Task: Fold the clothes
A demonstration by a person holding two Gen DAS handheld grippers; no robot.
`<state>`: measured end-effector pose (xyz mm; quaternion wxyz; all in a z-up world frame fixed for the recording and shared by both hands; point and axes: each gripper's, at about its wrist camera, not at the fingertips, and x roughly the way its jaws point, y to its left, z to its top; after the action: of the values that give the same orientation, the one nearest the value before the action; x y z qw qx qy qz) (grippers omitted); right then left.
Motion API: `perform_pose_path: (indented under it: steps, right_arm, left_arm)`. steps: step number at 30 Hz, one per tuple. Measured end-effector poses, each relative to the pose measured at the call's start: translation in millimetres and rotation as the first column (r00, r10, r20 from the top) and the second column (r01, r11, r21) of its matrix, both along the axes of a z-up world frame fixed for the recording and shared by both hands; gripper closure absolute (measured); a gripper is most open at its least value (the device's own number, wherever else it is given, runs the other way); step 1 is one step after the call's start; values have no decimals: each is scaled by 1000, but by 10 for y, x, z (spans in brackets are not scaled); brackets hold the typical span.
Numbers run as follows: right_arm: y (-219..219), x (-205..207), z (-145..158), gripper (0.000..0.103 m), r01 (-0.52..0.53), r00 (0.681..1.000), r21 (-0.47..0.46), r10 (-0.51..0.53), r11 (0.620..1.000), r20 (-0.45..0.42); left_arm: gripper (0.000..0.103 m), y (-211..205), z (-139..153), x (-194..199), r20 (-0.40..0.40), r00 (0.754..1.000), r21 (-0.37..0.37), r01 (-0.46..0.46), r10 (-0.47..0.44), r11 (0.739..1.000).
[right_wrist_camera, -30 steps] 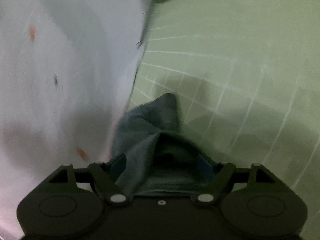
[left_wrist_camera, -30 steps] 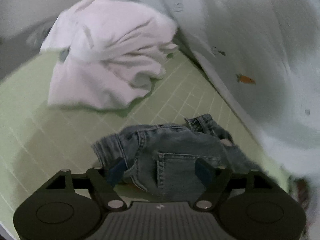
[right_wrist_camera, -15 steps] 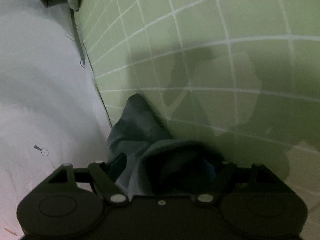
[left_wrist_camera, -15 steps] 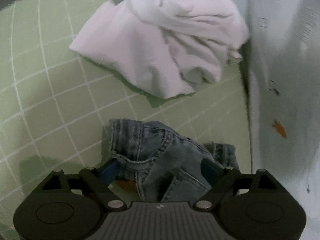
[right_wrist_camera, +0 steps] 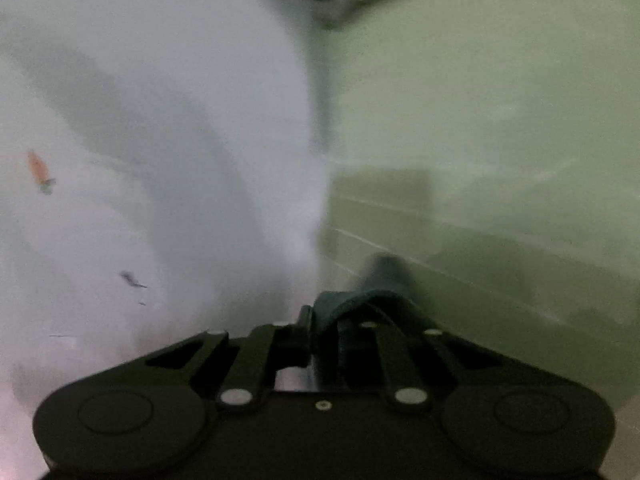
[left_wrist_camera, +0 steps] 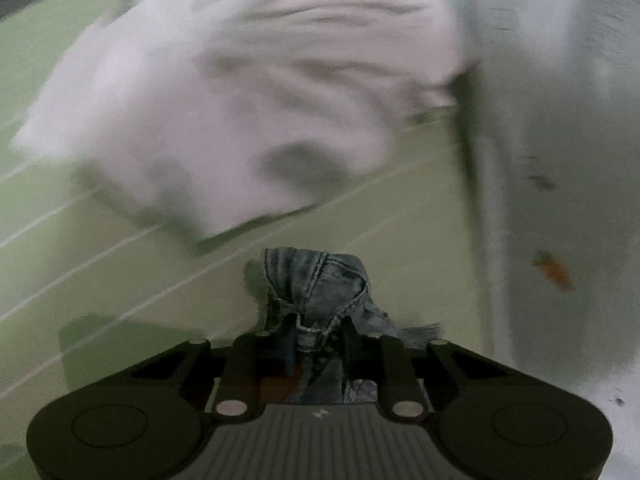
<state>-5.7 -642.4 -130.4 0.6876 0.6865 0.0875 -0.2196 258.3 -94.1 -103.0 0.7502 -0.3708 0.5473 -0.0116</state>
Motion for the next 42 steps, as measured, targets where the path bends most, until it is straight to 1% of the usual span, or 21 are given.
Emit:
perform_pose_path:
  steps: [3, 6, 7, 8, 10, 12, 15, 17, 19, 20, 22, 24, 25, 27, 29, 32, 33, 35, 36, 39, 42]
  right_arm:
    - [-139, 210, 468, 93, -12, 996, -136, 24, 991, 87]
    - [-189, 145, 868, 94, 15, 979, -217, 31, 976, 204]
    - [-178, 68, 981, 101, 37, 965, -241, 29, 970, 262]
    - [-147, -63, 1094, 101, 46, 950, -266, 41, 963, 309]
    - [-42, -286, 1249, 101, 49, 945, -325, 61, 945, 321]
    - [129, -566, 1265, 101, 40, 943, -378, 90, 925, 322]
    - [440, -1000, 1091, 101, -34, 963, -439, 147, 898, 227]
    - [692, -1297, 756, 101, -111, 981, -433, 169, 894, 97]
    - [877, -1519, 362, 101, -203, 979, -378, 191, 903, -70]
    - [956, -1622, 132, 100, -260, 961, -333, 210, 907, -179]
    - [1063, -1775, -98, 96, -299, 929, -279, 211, 912, -305]
    - [1166, -1925, -311, 94, -327, 883, -225, 212, 918, -418]
    - [1170, -1996, -333, 87, -309, 887, -213, 200, 927, -417]
    - [1129, -1999, -269, 59, -269, 908, -239, 163, 933, -386]
    - [1039, -1914, -140, 56, -284, 910, -298, 158, 911, -383]
    - [972, -1717, 59, 47, -342, 892, -381, 171, 859, -418]
    - [972, -1643, 102, 42, -356, 889, -400, 174, 845, -424]
    - [971, -1419, 176, 21, -383, 880, -431, 182, 817, -439]
    - [974, -1313, 222, 16, -398, 876, -452, 184, 798, -445]
    - [985, -1031, 343, 0, -452, 856, -519, 188, 726, -483]
    - [1027, -811, 421, 0, -484, 848, -588, 180, 648, -499]
  left_arm:
    - [84, -212, 427, 163, 163, 985, -2, 52, -51, 999]
    - [84, -257, 926, 149, 335, 938, 19, 83, -85, 996]
    - [84, -224, 1062, 94, 377, 922, 25, 85, -88, 996]
    - [84, -170, 1176, 26, 412, 907, 27, 83, -87, 996]
    - [84, -31, 1330, -147, 459, 885, 32, 74, -81, 997]
    - [84, 143, 1368, -382, 476, 876, 56, 62, -81, 996]
    - [83, 413, 1238, -799, 445, 890, 138, 40, -98, 990]
    - [82, 573, 976, -1047, 361, 927, 218, 25, -104, 976]
    - [80, 714, 649, -1256, 227, 967, 298, 40, -112, 954]
    - [78, 774, 503, -1361, 158, 981, 311, 57, -111, 949]
    - [74, 891, 224, -1571, 26, 994, 332, 92, -106, 939]
    - [69, 950, 183, -1735, 8, 995, 345, 92, -101, 934]
    - [67, 968, 184, -1793, 7, 995, 349, 93, -102, 932]
    - [59, 989, 220, -1826, 27, 995, 355, 79, -94, 931]
    - [47, 977, 283, -1850, 52, 994, 363, 71, -96, 929]
    - [34, 906, 369, -1875, 91, 990, 379, 67, -109, 923]
    - [32, 880, 413, -1869, 107, 988, 385, 63, -112, 921]
    - [25, 825, 482, -1876, 133, 983, 401, 64, -127, 914]
    - [23, 793, 511, -1871, 144, 980, 412, 67, -137, 909]
    - [16, 681, 578, -1818, 166, 971, 465, 77, -173, 882]
    - [15, 552, 612, -1722, 168, 960, 528, 104, -224, 843]
